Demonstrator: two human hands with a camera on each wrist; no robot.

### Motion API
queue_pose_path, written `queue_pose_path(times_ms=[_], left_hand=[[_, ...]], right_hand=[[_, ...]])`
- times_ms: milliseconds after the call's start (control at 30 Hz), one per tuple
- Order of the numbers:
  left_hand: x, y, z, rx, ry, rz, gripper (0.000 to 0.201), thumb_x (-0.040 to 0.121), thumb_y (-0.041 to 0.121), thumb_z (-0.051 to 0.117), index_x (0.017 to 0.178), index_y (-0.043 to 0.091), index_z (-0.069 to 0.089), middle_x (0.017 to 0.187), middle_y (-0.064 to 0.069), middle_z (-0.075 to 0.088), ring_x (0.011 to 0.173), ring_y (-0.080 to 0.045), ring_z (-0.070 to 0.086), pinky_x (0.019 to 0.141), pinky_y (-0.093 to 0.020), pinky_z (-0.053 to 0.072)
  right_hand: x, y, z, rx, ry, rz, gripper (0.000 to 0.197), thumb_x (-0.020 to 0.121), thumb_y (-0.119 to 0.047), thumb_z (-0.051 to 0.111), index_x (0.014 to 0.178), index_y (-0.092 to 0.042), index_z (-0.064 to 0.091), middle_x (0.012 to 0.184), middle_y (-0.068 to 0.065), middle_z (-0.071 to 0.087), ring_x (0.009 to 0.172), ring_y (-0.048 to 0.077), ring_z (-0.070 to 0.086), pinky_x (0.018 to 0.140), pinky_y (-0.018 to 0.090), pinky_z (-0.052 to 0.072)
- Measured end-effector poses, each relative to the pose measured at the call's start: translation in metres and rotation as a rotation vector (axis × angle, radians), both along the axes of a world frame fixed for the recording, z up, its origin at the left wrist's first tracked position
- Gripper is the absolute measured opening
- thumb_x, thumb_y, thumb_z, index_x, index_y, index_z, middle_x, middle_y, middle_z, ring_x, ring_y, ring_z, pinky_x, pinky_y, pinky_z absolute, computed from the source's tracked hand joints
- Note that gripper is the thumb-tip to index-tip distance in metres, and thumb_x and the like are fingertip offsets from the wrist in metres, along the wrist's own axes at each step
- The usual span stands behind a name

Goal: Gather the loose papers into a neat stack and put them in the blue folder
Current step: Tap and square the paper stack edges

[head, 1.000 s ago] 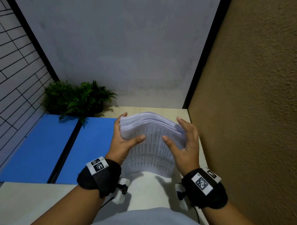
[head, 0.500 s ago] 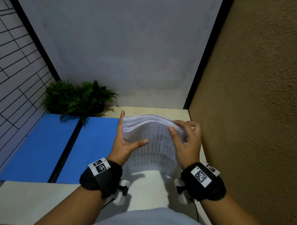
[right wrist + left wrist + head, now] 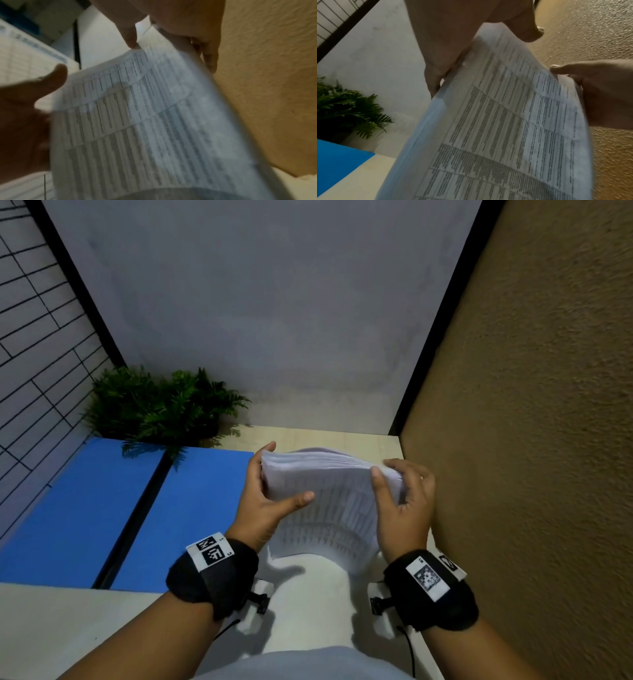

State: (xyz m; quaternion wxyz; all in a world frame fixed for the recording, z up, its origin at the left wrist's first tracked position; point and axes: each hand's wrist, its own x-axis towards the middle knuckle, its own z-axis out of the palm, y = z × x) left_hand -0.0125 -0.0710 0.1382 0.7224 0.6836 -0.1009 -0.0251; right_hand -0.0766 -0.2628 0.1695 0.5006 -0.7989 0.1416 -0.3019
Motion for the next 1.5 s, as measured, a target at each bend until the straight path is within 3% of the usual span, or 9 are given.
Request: queue_pose_path(times_ms=[200, 333, 433, 633, 866, 1000, 1200, 1366, 1500], left_hand=[[-0.001, -0.014, 0.023, -0.057, -0.067, 0.253, 0.054, 0.077, 0.055, 0.061, 0.123, 0.027, 0.056, 0.101, 0.012, 0.061, 0.085, 0.012, 0.059, 0.078, -0.009, 0.045], [0.01, -0.019, 0.028, -0.06, 0.052, 0.364, 0.016, 0.089, 0.024, 0.061, 0.104, 0.027, 0.066, 0.088, 0.015, 0.069, 0.091, -0.002, 0.063, 0.087, -0.033, 0.049], [0.013, -0.015, 0.024, -0.052, 0.069, 0.3, 0.034, 0.08, 0.046, 0.061, 0.111, 0.03, 0.062, 0.109, 0.016, 0.069, 0.109, -0.016, 0.061, 0.102, -0.044, 0.047], [0.012, -0.006, -0.002, -0.043, 0.064, 0.066, 0.098, 0.048, 0.058, 0.088, 0.131, 0.028, 0.046, 0.123, 0.003, 0.062, 0.11, -0.009, 0.063, 0.085, -0.029, 0.056], [0.023, -0.002, -0.011, -0.002, 0.156, -0.016, 0.078, 0.052, 0.032, 0.092, 0.122, 0.012, 0.062, 0.115, -0.007, 0.073, 0.107, -0.019, 0.069, 0.08, -0.025, 0.057], [0.024, -0.008, -0.007, -0.019, 0.235, -0.042, 0.065, 0.057, 0.019, 0.091, 0.117, 0.013, 0.067, 0.107, -0.005, 0.076, 0.103, -0.019, 0.071, 0.075, -0.022, 0.057], [0.019, -0.016, 0.006, -0.002, 0.258, -0.007, 0.044, 0.066, 0.01, 0.087, 0.107, 0.009, 0.072, 0.099, -0.005, 0.076, 0.094, -0.018, 0.07, 0.073, -0.024, 0.054], [0.016, -0.002, 0.008, -0.022, 0.192, -0.008, 0.054, 0.05, 0.024, 0.094, 0.099, 0.011, 0.073, 0.096, -0.006, 0.078, 0.089, -0.015, 0.073, 0.071, -0.023, 0.056], [0.01, 0.005, -0.011, -0.046, 0.197, 0.009, 0.077, 0.05, 0.02, 0.094, 0.119, 0.017, 0.059, 0.111, -0.002, 0.071, 0.101, -0.015, 0.069, 0.074, -0.023, 0.057]], right_hand=[[0.002, 0.001, -0.002, -0.016, -0.028, 0.023, 0.015, 0.085, -0.032, 0.068, 0.099, -0.032, 0.064, 0.119, -0.007, 0.043, 0.107, -0.012, 0.043, 0.083, 0.005, 0.039], [0.003, -0.001, -0.005, -0.049, -0.05, 0.034, 0.016, 0.084, -0.031, 0.069, 0.099, -0.028, 0.064, 0.116, -0.006, 0.043, 0.107, -0.009, 0.044, 0.083, 0.004, 0.042], [0.005, -0.004, -0.003, 0.034, -0.004, -0.01, 0.023, 0.086, -0.037, 0.065, 0.107, -0.032, 0.056, 0.115, -0.009, 0.041, 0.102, -0.001, 0.048, 0.086, 0.02, 0.044], [0.008, -0.013, -0.005, 0.125, 0.056, 0.129, 0.043, 0.08, -0.048, 0.069, 0.119, -0.043, 0.05, 0.123, -0.01, 0.051, 0.115, 0.013, 0.055, 0.091, 0.042, 0.054], [0.008, -0.019, -0.016, 0.407, 0.161, 0.131, 0.096, 0.056, -0.046, 0.086, 0.137, -0.038, 0.036, 0.124, -0.01, 0.056, 0.115, 0.013, 0.057, 0.094, 0.041, 0.053], [0.013, -0.022, -0.024, 0.57, 0.306, 0.224, 0.09, 0.044, -0.039, 0.091, 0.125, -0.023, 0.054, 0.113, 0.003, 0.068, 0.107, 0.022, 0.065, 0.09, 0.05, 0.055], [0.015, -0.024, -0.02, 0.611, 0.233, 0.104, 0.042, 0.065, -0.012, 0.084, 0.104, -0.015, 0.069, 0.098, 0.006, 0.073, 0.101, 0.03, 0.066, 0.088, 0.051, 0.054], [0.002, -0.027, -0.016, 0.567, 0.18, 0.132, 0.051, 0.051, -0.032, 0.088, 0.098, -0.022, 0.069, 0.099, 0.006, 0.073, 0.099, 0.029, 0.068, 0.086, 0.054, 0.055], [-0.011, -0.024, -0.022, 0.54, 0.146, 0.081, 0.077, 0.052, -0.033, 0.09, 0.117, -0.039, 0.048, 0.118, -0.002, 0.061, 0.11, 0.019, 0.061, 0.091, 0.048, 0.054]])
